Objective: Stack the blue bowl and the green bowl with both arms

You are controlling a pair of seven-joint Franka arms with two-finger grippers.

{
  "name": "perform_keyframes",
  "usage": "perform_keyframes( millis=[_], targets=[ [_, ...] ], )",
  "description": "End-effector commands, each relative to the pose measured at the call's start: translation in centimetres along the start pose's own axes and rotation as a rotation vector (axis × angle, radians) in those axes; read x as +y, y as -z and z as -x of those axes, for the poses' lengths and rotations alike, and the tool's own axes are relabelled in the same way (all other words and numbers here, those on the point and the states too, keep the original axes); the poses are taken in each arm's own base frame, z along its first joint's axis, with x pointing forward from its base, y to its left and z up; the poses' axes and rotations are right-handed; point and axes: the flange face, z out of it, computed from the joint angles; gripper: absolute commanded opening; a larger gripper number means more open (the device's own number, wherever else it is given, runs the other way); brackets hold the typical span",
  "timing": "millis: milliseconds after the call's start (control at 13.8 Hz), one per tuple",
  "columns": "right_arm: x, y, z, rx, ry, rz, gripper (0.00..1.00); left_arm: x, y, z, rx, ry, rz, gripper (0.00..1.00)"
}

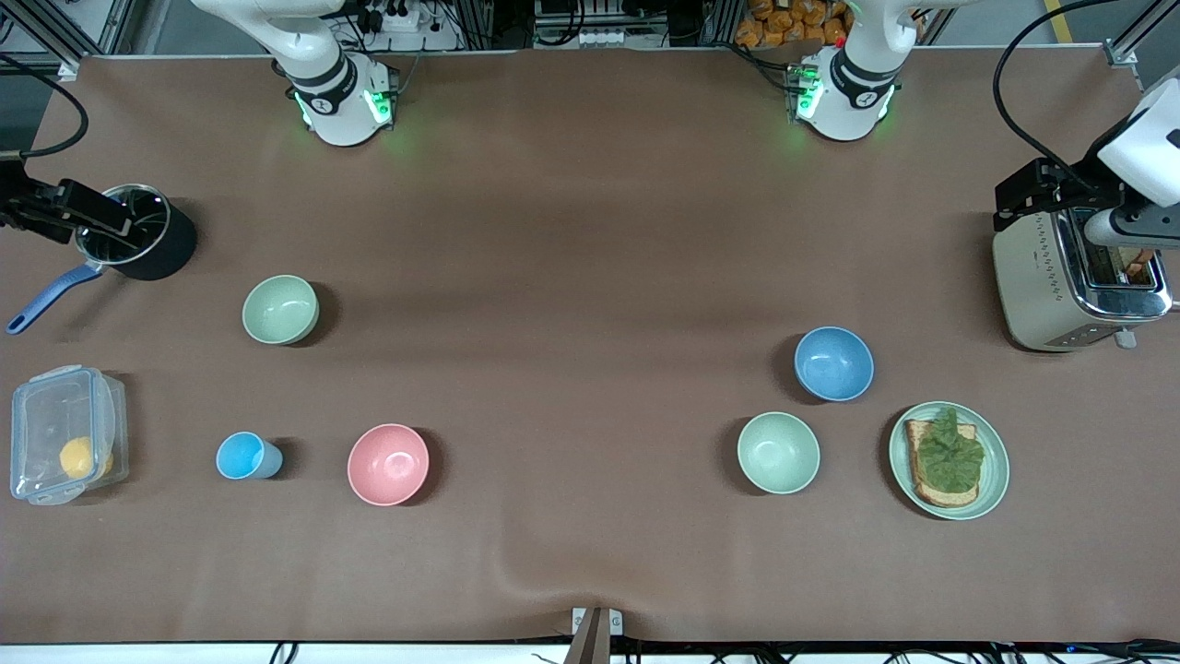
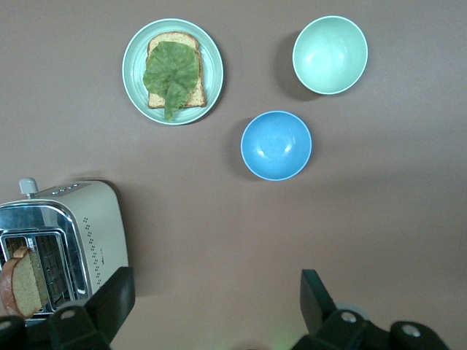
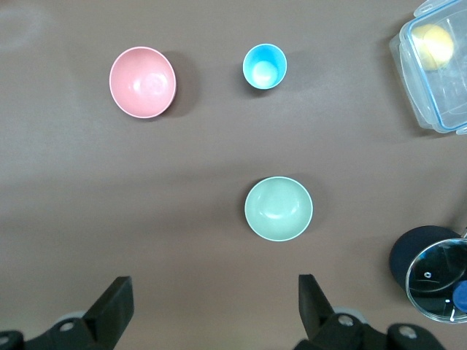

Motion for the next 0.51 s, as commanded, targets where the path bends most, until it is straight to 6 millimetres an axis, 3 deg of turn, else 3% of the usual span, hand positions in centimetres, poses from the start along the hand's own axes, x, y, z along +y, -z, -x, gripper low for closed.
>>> perform_keyframes(
  millis=[0, 145, 290, 435],
  targets=[
    [0.4, -0.4, 0.0, -0.006, -0.004, 0.010, 1.00, 0.1, 0.1, -0.3, -0.008, -0.009, 0.008, 1.00],
    [1.2, -2.2, -0.2, -0.037, -0.022, 0.012, 1.00, -0.1, -0.1, -0.4, -0.011, -0.007, 0.017, 1.00],
    [4.5, -5.3, -0.7, -0.048, -0.078, 0.008, 1.00, 0.0, -0.3, -0.3, -0.016, -0.028, 0.017, 1.00],
    [6.2, -8.3, -0.7, -0.071, -0.095, 0.006, 1.00, 0.2, -1.2, -0.7, -0.032, -0.033, 0.019, 1.00]
  ],
)
